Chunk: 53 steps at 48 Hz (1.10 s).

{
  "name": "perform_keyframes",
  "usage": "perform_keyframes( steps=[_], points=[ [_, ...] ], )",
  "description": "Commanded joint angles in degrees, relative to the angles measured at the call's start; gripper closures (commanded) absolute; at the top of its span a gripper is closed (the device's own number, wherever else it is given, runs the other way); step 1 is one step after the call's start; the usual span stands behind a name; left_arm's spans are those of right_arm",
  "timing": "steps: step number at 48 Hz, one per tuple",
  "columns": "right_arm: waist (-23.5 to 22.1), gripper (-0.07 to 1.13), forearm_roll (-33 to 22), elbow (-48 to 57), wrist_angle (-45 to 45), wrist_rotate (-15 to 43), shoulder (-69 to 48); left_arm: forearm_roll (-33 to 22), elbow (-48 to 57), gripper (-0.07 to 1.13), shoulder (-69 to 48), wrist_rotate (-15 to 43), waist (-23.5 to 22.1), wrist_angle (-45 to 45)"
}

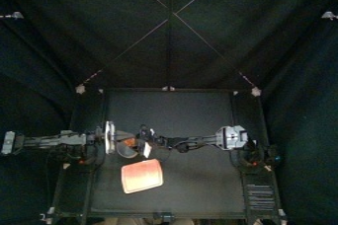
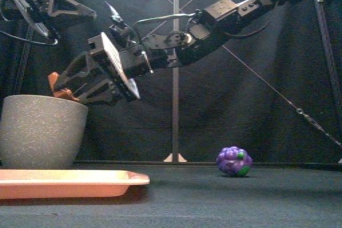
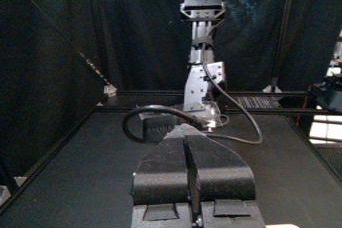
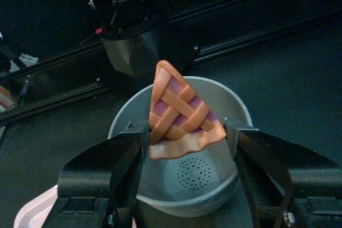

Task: Pick the pie then place it in the grey bowl
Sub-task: Drop pie in the grey bowl and return to neutral

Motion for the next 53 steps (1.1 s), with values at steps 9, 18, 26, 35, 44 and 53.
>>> perform_keyframes(
  steps=[9,18,26,35,44,53],
  points=[
    [0.6,-0.01,-2.1,-3.0,1.5,0.0,-0.8,0.3,-0.6,1.03,0.2,0.0,0.2,-0.6],
    [0.9,0.00,-2.4,-1.0,1.6,-0.2,-2.9,0.0,-0.6,1.03,0.2,0.0,0.2,-0.6],
    [0.7,0.00,-3.0,5.2,1.1,-0.1,-8.2,0.0,-0.6,1.03,0.2,0.0,0.2,-0.6],
    [0.9,0.00,-3.3,13.4,-2.5,-0.2,-15.7,0.0,-0.6,1.03,0.1,0.0,0.2,-0.6],
    [0.6,0.00,-4.0,24.0,-9.2,-0.3,-23.8,0.0,-0.6,1.03,0.1,0.0,0.2,-0.6],
    [0.6,0.00,-3.9,34.5,-14.0,-0.2,-30.4,-0.1,-0.6,1.03,0.0,0.0,0.2,-0.6]
  ],
)
